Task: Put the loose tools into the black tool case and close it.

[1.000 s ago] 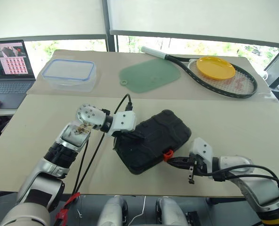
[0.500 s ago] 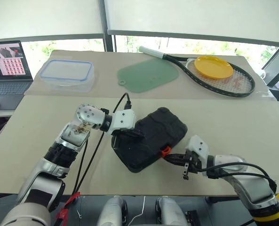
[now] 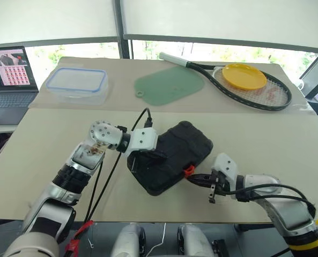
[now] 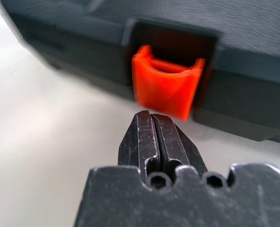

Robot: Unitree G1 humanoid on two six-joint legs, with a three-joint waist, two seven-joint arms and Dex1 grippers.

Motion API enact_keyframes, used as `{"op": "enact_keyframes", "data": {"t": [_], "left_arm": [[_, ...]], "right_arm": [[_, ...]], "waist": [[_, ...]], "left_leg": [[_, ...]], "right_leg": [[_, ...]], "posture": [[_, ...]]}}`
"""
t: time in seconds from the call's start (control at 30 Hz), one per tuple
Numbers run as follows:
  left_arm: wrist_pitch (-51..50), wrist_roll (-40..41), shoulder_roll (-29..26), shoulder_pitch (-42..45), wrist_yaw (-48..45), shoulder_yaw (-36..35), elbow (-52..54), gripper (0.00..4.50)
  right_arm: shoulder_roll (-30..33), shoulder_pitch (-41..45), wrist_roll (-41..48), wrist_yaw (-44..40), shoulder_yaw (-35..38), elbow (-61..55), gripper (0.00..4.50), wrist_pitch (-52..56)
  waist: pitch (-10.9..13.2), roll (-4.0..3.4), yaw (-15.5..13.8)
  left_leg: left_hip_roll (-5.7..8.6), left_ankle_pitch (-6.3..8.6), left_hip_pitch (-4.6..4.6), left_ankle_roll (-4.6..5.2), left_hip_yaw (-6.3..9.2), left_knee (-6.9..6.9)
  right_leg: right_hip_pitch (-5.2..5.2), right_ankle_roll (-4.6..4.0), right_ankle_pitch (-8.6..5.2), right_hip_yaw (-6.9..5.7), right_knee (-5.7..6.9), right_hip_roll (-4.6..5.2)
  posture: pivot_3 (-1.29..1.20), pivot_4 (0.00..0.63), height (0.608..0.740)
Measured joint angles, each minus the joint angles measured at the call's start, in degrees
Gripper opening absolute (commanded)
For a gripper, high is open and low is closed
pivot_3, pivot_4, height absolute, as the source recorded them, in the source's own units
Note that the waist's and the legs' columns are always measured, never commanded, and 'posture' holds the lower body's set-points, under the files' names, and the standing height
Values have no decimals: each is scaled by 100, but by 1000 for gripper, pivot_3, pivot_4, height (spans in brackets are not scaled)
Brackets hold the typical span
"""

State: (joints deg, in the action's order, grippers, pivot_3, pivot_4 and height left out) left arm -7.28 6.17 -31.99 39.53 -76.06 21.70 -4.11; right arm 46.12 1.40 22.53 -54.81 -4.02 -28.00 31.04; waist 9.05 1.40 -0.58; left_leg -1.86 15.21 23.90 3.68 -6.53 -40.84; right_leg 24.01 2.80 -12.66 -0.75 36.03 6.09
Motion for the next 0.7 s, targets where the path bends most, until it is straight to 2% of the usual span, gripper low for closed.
{"op": "enact_keyframes", "data": {"t": [0.17, 0.27, 0.5, 0.7], "left_arm": [[79, -13, 34, 43, -51, 34, -58, 16], [120, -34, 86, 100, -60, 92, -106, 16], [178, -35, 102, 107, -67, 100, -134, 16], [218, -97, 227, 113, -40, 129, -165, 16]], "right_arm": [[17, 73, 629, 14, 481, -351, 0, 385], [-4, 254, 710, 123, 504, -354, 0, 464], [-128, 301, 373, 250, -6, -121, 0, 408], [-127, 279, 233, 235, -95, -31, 0, 345]], "waist": [[-5, 4, -8], [-5, 3, -15], [-5, 4, -22], [-6, 3, -34]], "left_leg": [[0, 0, -2, 0, 1, 0], [1, 0, -2, 0, 1, 0], [1, 0, -2, 0, 1, 0], [2, 0, -1, 0, 1, -1]], "right_leg": [[-2, -1, 0, 2, 1, 0], [-2, -1, 0, 1, 0, 0], [-2, -1, 0, 0, -1, 0], [-5, -1, 0, -1, -2, 1]], "posture": [[0, 150, 738], [0, 150, 738], [0, 150, 738], [0, 150, 738]]}}
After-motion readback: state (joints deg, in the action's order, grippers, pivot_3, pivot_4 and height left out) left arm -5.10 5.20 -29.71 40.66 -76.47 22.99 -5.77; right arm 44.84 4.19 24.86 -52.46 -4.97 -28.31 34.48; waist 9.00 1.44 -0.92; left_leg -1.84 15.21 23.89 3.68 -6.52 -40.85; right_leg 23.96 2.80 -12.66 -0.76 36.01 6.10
